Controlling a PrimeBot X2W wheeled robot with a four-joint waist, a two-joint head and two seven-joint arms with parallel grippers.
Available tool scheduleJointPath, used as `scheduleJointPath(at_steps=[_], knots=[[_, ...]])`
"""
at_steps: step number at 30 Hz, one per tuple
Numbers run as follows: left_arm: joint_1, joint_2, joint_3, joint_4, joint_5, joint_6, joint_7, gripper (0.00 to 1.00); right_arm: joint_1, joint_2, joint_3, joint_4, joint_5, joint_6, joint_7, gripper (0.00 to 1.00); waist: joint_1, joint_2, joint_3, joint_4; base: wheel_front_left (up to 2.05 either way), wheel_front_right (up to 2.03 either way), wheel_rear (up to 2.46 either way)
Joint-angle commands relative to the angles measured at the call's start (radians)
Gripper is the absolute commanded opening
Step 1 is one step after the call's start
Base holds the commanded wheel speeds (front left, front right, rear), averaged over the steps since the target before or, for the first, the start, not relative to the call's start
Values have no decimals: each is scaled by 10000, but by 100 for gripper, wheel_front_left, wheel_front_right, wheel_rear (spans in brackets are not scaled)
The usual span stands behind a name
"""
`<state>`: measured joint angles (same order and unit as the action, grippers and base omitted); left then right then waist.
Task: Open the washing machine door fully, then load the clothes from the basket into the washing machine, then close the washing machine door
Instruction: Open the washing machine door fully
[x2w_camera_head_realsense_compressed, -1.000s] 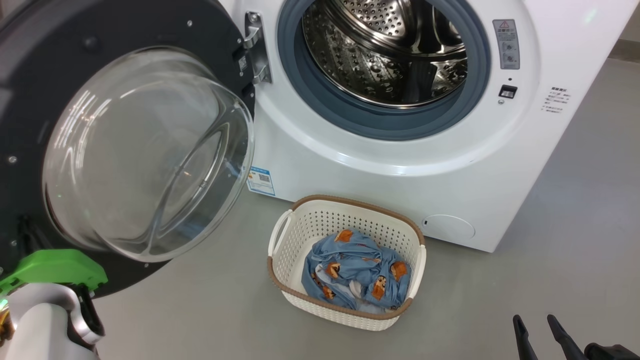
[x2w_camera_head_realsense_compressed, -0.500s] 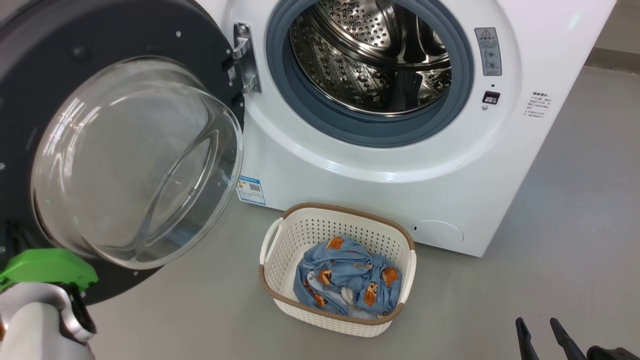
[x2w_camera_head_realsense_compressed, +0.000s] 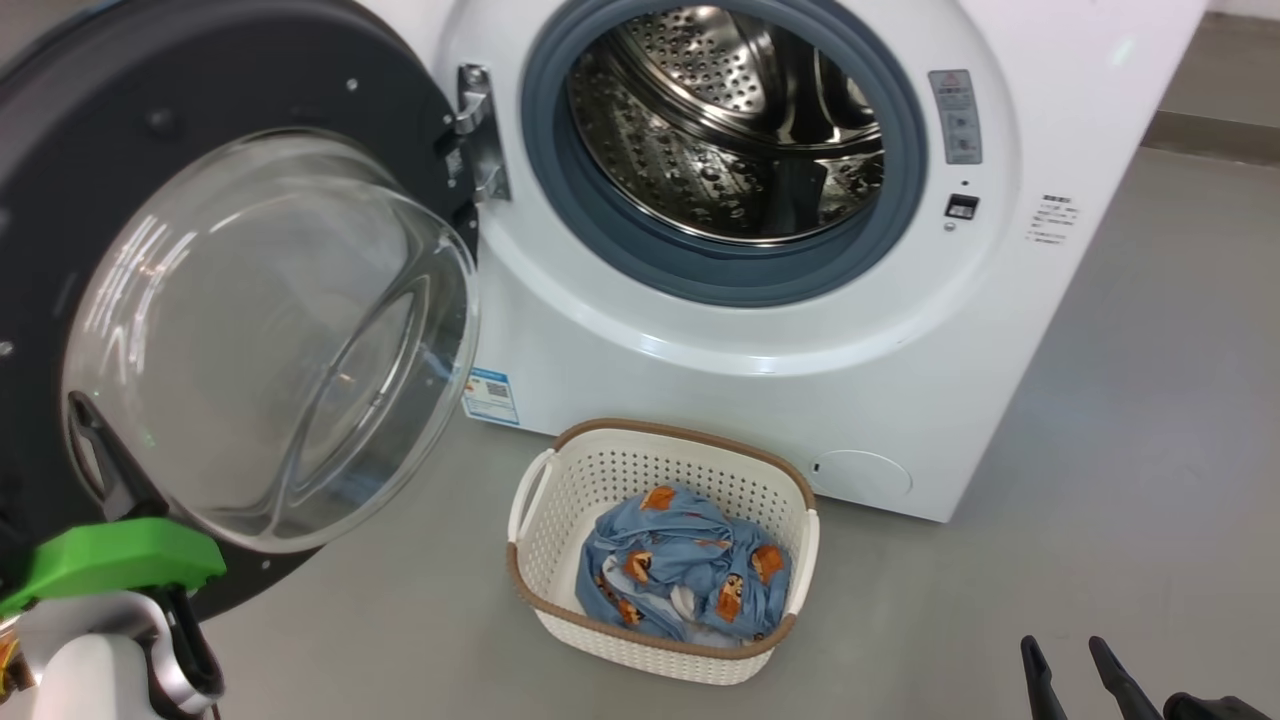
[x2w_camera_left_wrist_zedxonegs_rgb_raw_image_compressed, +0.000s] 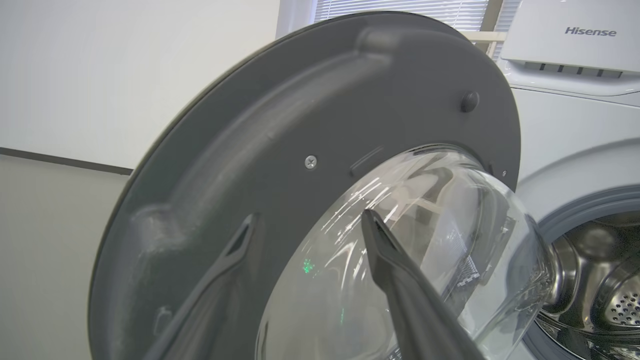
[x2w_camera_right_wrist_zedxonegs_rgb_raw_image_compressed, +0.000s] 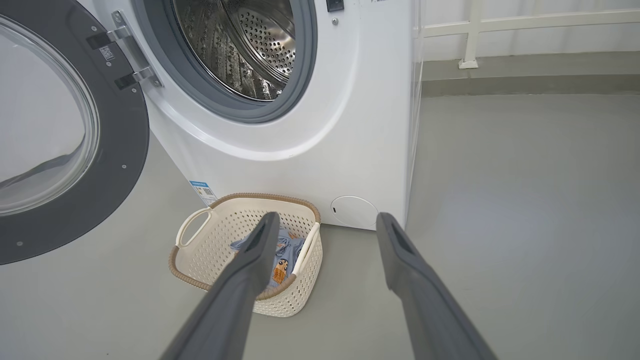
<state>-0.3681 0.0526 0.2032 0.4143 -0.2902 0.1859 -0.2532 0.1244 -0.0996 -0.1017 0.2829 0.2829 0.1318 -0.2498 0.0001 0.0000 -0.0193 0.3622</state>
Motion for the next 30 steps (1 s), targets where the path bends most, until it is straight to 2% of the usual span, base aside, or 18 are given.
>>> scheduleJointPath(at_steps=[1, 4, 8, 12, 17, 23, 30], knots=[[142, 205, 169, -845, 172, -163, -85, 100, -129, -211, 320, -267, -137, -11, -120, 100, -1, 0, 0, -203, 0, 0, 0], [583, 93, -131, -1852, 245, -346, -85, 100, -135, -237, 382, -256, -144, -11, -120, 100, -1, 0, 8, -485, 0, 0, 0], [1141, 9, -712, -3195, 71, -804, -85, 100, -153, -216, 423, -272, -143, -11, -120, 100, -1, 0, 19, -972, 0, 0, 0], [1623, -14, -1381, -3860, -1, -1144, -85, 100, -139, -214, 553, -229, -136, -11, -120, 100, -1, 0, 35, -1488, 0, 0, 0], [2168, -4, -1841, -3866, 333, -1486, -85, 100, -213, -176, 568, -265, -131, -11, -120, 100, -1, 0, 75, -2102, 0, 0, 0], [2965, 35, -1810, -3476, 415, -1788, -85, 100, -315, -198, 628, -295, -115, -11, -120, 100, -1, 0, 167, -2920, 0, 0, 0], [3563, 6, -1827, -2887, 336, -2072, -85, 100, -281, -246, 710, -272, -96, -11, -120, 100, -1, 0, 209, -3279, 0, 0, 0]])
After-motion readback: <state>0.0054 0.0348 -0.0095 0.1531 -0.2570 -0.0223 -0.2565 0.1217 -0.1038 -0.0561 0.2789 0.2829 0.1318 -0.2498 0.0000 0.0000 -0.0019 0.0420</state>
